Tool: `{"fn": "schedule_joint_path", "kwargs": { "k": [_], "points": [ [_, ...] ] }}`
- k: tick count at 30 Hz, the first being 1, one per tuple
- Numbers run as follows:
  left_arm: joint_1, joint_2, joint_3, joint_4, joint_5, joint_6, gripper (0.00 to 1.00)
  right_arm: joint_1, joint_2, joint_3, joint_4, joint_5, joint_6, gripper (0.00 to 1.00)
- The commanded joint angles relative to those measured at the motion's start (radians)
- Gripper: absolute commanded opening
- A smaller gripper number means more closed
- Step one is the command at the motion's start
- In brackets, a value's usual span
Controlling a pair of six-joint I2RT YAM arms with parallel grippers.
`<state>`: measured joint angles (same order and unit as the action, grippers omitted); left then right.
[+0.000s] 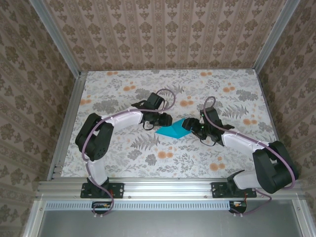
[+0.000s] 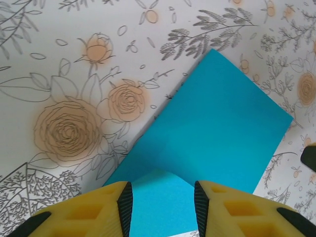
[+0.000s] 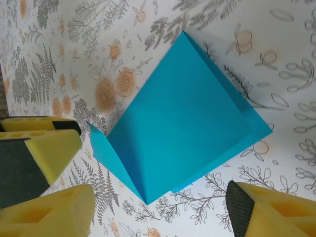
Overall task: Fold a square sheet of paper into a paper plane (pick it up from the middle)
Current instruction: Fourth fold the wing at the center of the table.
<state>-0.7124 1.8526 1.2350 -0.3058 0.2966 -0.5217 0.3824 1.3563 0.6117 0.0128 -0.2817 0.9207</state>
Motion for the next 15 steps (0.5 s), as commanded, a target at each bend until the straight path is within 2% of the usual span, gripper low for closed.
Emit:
{"fn": "schedule_joint_path", "kwargs": {
  "k": [1,11,15],
  "points": [
    [0.020,-0.006,0.014,0.015,0.013,-0.041,0.41,0.002,0.016,-0.034,0.110,-0.051,0.085,0.73],
    [0.098,-0.131,-0.129,0.078,-0.005,-0.108,0.45,0.057,0.190,-0.045,0.341,-0.114,0.206,0.68],
    [0.133,-0.186,-0.183,0.086,-0.010,-0.115,0.47,0.087,0.248,-0.026,0.414,-0.113,0.206,0.65]
  ]
}}
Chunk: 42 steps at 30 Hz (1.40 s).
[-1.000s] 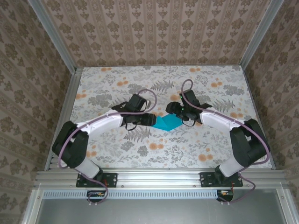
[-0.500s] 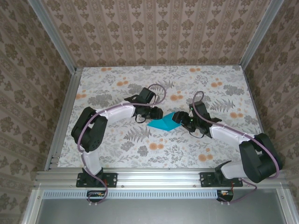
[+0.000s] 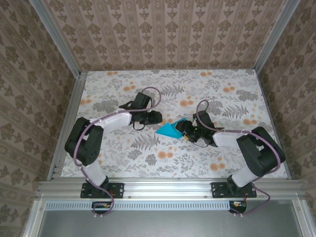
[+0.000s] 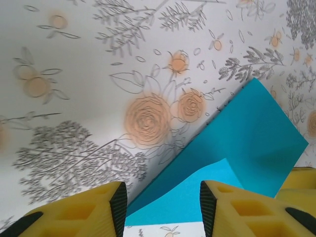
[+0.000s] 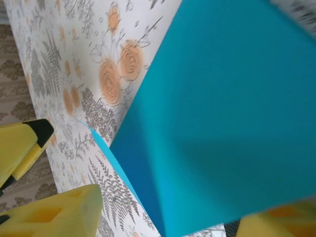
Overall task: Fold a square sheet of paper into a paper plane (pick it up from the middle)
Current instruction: Fourth fold the wing at the center of the table.
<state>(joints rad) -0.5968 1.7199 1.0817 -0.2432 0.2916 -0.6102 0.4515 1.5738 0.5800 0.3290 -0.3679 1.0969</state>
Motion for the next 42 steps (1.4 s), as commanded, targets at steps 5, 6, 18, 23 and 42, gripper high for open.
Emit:
{"fn": "schedule_joint_path", "kwargs": {
  "k": [5,6,18,23,42],
  "points": [
    [0.068,-0.122,-0.097,0.027,-0.009,-0.028,0.49,0.039,0.083,0.018,0.139,-0.032,0.040,0.56],
    [0.076,-0.132,-0.108,0.027,-0.009,-0.027,0.49,0.039,0.088,0.016,0.148,-0.034,0.044,0.54],
    [0.100,-0.184,-0.186,0.055,-0.003,0.032,0.52,0.039,0.101,0.029,0.166,-0.058,0.057,0.21],
    [0.046,-0.228,-0.221,0.085,-0.077,0.163,0.61,0.037,0.092,0.049,0.123,-0.079,0.065,0.08],
    [-0.141,-0.239,-0.270,0.222,-0.115,0.603,0.78,0.037,0.020,0.197,-0.249,-0.121,-0.002,0.08]
  ]
}}
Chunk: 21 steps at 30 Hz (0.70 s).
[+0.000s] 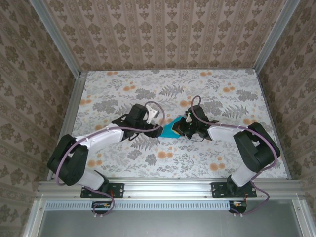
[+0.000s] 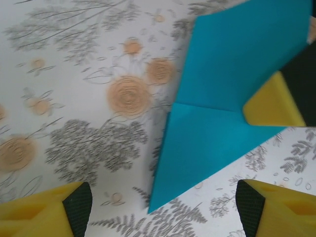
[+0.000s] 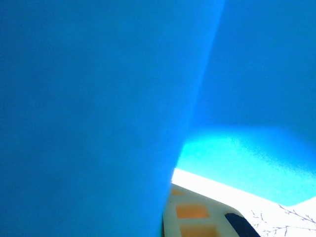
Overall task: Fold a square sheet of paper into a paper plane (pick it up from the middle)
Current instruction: Fourth fold the wing at the center of the table.
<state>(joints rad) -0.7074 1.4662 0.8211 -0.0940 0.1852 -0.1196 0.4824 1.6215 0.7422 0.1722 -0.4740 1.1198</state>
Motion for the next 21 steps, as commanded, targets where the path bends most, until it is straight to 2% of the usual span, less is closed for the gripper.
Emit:
{"fn": "schedule_joint_path", "kwargs": {
  "k": [1,9,16,21],
  "points": [
    [-0.041,0.020,-0.018,0.100,-0.013,0.130,0.76,0.005,-0.027,0.041,-0.098,-0.015,-0.025,0.08],
    [-0.109,0.048,-0.117,0.301,-0.090,0.230,0.69,-0.002,-0.009,0.049,-0.075,-0.034,0.009,0.08],
    [-0.122,0.078,-0.177,0.424,-0.056,0.320,0.62,-0.015,-0.015,0.056,-0.083,-0.047,0.023,0.08],
    [-0.146,0.112,-0.181,0.469,-0.090,0.373,0.58,-0.017,-0.015,0.065,-0.091,-0.054,0.025,0.08]
  ]
}}
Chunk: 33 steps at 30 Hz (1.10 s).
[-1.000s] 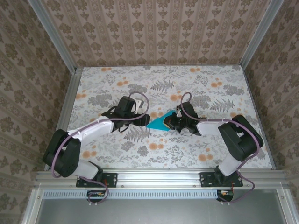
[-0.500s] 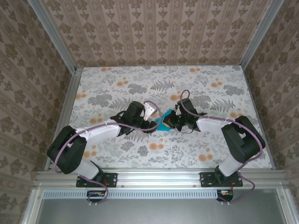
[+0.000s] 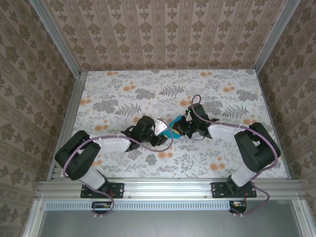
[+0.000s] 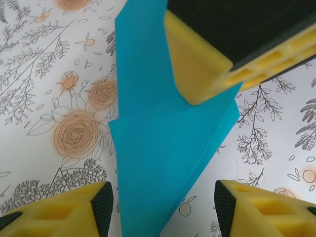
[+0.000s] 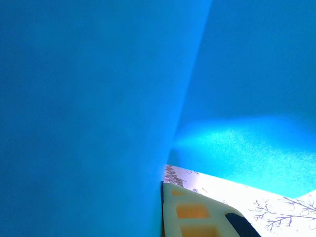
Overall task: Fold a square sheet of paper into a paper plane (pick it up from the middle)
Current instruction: Fourth fold the wing at the center of the table.
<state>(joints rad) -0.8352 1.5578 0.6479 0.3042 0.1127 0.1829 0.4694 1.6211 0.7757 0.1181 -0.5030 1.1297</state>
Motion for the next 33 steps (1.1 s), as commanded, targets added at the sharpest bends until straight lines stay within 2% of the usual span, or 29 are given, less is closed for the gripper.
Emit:
{"fn": "schedule_joint_path", "kwargs": {
  "k": [1,11,21,25,27,29,33],
  "points": [
    [-0.025,0.030,-0.007,0.081,-0.023,0.081,0.56,-0.005,-0.015,0.034,-0.038,-0.025,0.017,0.08],
    [-0.040,0.100,0.029,0.128,-0.058,0.138,0.42,-0.006,-0.003,0.051,-0.059,-0.040,0.016,0.09],
    [-0.042,0.105,0.030,0.168,-0.055,0.125,0.37,-0.006,0.017,0.051,-0.057,-0.052,0.038,0.10],
    [-0.042,0.116,0.036,0.165,-0.054,0.122,0.30,-0.008,0.018,0.053,-0.067,-0.051,0.033,0.11],
    [-0.041,0.120,0.035,0.167,-0.057,0.112,0.25,-0.014,0.013,0.052,-0.074,-0.054,0.027,0.14],
    [-0.042,0.122,0.034,0.162,-0.050,0.100,0.21,-0.029,-0.002,0.045,-0.082,-0.054,0.016,0.22],
    [-0.042,0.132,0.036,0.145,-0.025,0.074,0.18,-0.059,-0.052,0.025,-0.082,-0.046,-0.009,0.36]
  ]
}}
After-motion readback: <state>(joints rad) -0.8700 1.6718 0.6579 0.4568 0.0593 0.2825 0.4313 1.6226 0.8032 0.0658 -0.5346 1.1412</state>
